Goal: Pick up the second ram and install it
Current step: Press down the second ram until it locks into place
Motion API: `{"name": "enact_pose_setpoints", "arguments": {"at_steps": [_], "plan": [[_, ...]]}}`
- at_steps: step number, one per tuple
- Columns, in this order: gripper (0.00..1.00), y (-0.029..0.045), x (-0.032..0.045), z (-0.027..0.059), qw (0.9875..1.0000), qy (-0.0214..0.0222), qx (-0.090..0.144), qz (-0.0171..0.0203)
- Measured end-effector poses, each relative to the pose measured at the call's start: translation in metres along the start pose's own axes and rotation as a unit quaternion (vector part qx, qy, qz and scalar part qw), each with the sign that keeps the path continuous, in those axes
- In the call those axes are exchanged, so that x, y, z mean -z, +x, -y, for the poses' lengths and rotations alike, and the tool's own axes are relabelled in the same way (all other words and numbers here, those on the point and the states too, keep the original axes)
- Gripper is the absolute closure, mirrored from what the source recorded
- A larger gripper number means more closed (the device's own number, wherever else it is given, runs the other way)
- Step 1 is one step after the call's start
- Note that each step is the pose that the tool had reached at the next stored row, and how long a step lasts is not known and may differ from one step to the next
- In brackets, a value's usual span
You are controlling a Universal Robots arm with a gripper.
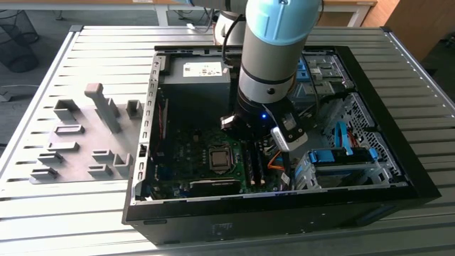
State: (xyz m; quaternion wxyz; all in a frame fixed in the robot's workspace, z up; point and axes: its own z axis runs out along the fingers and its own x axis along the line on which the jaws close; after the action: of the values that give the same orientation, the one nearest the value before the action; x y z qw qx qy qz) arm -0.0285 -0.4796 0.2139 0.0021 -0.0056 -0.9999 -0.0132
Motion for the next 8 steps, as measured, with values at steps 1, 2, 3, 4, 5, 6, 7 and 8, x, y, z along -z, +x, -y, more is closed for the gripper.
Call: {"name": "enact_pose_setpoints", "arguments": {"at_steps": [1,2,3,4,5,6,7,8], "plan": [[0.89,-0.0001,-0.0001,-0.0002,1.0,0.0002,0.0,-0.0003],[0.89,-0.0001,0.0,-0.0003,1.0,0.0003,0.0,-0.0004],[0.89,-0.0001,0.0015,-0.0004,1.0,-0.0001,0.0,-0.0003],[0.89,-0.0002,0.0035,-0.0007,1.0,-0.0018,0.0,0.0003],[0.89,-0.0002,0.007,-0.001,1.0,-0.0024,0.0,0.0004],[0.89,-0.0001,0.0108,-0.0007,1.0,-0.0014,0.001,0.0001],[0.89,0.0,0.0138,-0.0006,1.0,-0.0009,0.001,-0.0001],[0.89,0.0,0.0147,-0.0007,1.0,-0.0011,0.001,0.0]]}}
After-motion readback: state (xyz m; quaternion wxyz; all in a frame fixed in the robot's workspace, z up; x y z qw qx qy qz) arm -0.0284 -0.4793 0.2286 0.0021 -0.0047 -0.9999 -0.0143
